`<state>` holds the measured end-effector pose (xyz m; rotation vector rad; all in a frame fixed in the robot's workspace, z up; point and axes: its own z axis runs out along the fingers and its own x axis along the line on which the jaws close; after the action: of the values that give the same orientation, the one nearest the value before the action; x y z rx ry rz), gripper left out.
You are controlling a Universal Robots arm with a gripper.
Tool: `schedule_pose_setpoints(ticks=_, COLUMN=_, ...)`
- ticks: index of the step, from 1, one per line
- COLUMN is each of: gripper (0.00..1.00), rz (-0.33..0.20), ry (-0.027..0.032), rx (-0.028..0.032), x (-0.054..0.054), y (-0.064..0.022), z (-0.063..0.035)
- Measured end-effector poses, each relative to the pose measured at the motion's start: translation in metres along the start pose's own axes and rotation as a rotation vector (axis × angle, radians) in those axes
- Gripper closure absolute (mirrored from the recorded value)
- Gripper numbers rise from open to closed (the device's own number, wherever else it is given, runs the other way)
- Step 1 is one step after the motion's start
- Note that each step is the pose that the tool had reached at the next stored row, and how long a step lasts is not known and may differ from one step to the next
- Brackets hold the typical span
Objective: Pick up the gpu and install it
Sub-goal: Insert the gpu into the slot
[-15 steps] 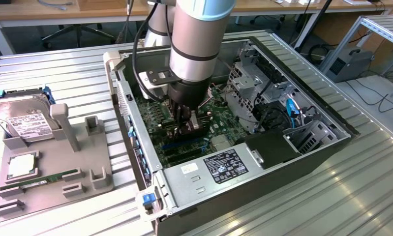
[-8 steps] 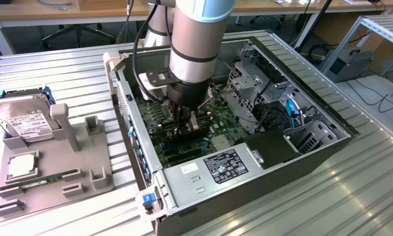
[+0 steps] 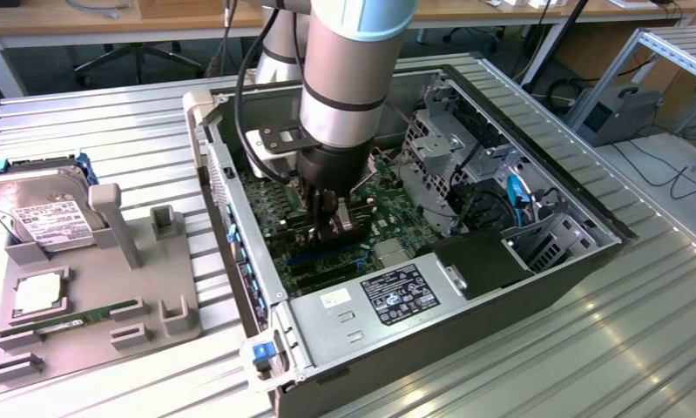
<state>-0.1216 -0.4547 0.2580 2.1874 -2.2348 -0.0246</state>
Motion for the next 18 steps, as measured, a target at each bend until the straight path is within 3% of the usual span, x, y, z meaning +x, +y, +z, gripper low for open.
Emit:
schedule_pose_setpoints(ticks=3, gripper=0.60, rz=0.000, ry=0.0005, rx=-0.0003, x=0.000, y=0.0001, z=-0.0002)
schedule_pose_setpoints(ticks=8, gripper=0.60, rz=0.000, ry=0.0021, rx=-0.0004, x=0.000, y=0.0001, z=-0.0028)
schedule_pose_setpoints(ticks=16, gripper=0.60, rz=0.000, ry=0.0036, rx=-0.0002, x=-0.004, y=0.0008, z=-0.0295)
schedule_pose_setpoints(ticks=18, gripper=0.60, rz=0.000, ry=0.0053, rx=-0.0001, x=-0.005, y=0.0008, z=-0.0323)
